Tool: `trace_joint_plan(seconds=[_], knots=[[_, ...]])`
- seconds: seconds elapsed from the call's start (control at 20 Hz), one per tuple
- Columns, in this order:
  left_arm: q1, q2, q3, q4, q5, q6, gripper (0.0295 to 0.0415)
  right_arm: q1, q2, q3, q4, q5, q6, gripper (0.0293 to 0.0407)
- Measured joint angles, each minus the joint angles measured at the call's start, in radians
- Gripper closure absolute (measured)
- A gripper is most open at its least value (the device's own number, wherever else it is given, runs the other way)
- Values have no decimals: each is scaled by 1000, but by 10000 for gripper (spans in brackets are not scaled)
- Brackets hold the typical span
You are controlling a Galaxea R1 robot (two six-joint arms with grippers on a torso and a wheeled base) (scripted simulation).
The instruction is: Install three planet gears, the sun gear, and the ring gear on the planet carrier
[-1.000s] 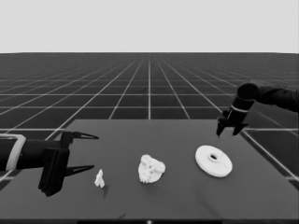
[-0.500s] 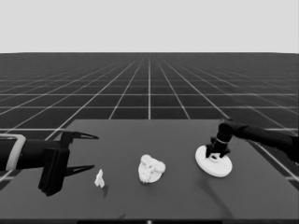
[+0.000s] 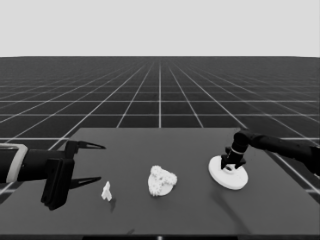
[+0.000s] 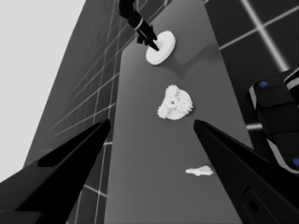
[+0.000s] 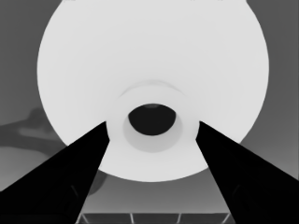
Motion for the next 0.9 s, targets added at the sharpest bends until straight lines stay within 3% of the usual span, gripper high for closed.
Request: trace_joint_plan(seconds=[0.15, 0.2, 0.25, 0.3, 0.4, 0.65, 0.7, 0.75, 0.9], knots=[[0, 0, 0, 0, 0, 0, 326, 0, 0, 0, 0, 0, 0, 351], [0, 0, 0, 0, 0, 0, 326, 97, -75, 155, 61, -133, 59, 351], [0, 0, 0, 0, 0, 0, 326, 217, -98, 192, 120, -211, 71, 351], [0, 0, 0, 0, 0, 0, 326, 290, -93, 182, 157, -257, 66, 351], [0, 0, 0, 0, 0, 0, 326, 352, -78, 150, 190, -299, 54, 351], [0, 0, 0, 0, 0, 0, 326, 378, -66, 126, 205, -320, 44, 351], [0, 0, 0, 0, 0, 0, 326, 369, -39, 429, 228, -287, 501, 351], [0, 0, 0, 0, 0, 0, 326, 360, 174, 526, 228, -264, 761, 351], [0, 0, 0, 0, 0, 0, 326, 348, 565, 314, 216, -254, 865, 351]])
